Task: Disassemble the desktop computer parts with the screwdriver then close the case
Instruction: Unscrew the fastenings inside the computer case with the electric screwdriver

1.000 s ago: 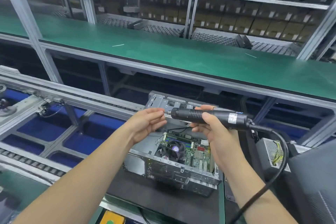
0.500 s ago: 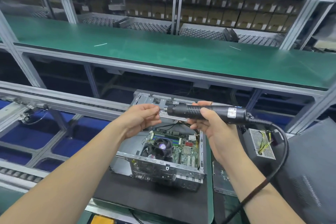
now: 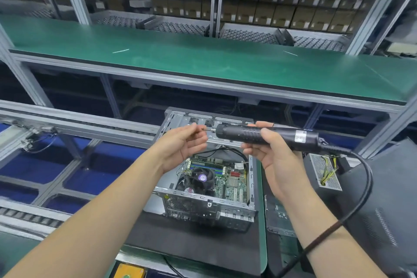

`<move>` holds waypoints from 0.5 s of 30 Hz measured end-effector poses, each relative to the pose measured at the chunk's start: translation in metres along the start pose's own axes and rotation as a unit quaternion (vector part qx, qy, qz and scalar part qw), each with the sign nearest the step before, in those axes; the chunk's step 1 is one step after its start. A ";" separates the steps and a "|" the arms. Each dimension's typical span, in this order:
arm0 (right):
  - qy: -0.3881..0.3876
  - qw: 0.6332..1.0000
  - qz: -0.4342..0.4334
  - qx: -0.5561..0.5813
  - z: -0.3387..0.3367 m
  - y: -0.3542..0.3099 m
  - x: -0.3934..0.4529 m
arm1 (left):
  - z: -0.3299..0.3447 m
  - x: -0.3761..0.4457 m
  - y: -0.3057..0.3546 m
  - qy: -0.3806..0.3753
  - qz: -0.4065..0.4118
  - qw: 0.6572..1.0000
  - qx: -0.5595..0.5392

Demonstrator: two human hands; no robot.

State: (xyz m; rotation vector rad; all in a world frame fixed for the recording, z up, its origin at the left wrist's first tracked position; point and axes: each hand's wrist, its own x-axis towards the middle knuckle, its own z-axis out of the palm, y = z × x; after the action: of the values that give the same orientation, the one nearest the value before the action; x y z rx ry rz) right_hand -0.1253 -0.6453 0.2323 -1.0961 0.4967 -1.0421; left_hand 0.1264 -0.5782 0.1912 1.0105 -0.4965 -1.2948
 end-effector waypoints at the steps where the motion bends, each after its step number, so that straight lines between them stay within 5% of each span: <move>1: 0.001 1.000 0.004 0.008 -0.001 0.000 0.001 | 0.000 0.000 -0.001 0.000 -0.003 0.999 -0.033; 5: 0.001 1.000 0.012 0.015 -0.004 0.001 0.003 | 0.008 0.000 -0.005 -0.016 -0.003 0.998 -0.062; 9: 0.016 1.000 -0.003 -0.006 -0.015 -0.010 0.001 | 0.030 0.014 -0.011 0.045 0.037 0.998 -0.010; 12: 0.069 0.996 -0.032 -0.042 -0.048 -0.026 -0.003 | 0.060 0.028 -0.028 0.082 0.039 0.988 0.123; 15: 0.110 0.991 -0.030 -0.072 -0.094 -0.038 -0.007 | 0.105 0.037 -0.069 0.030 0.022 0.956 0.292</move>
State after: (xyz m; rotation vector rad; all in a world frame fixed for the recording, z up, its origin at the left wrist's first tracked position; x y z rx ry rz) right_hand -0.2175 -0.6875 0.2261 -1.1342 0.7297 -1.2015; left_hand 0.0145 -0.6444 0.1789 1.5121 -0.8810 -1.0912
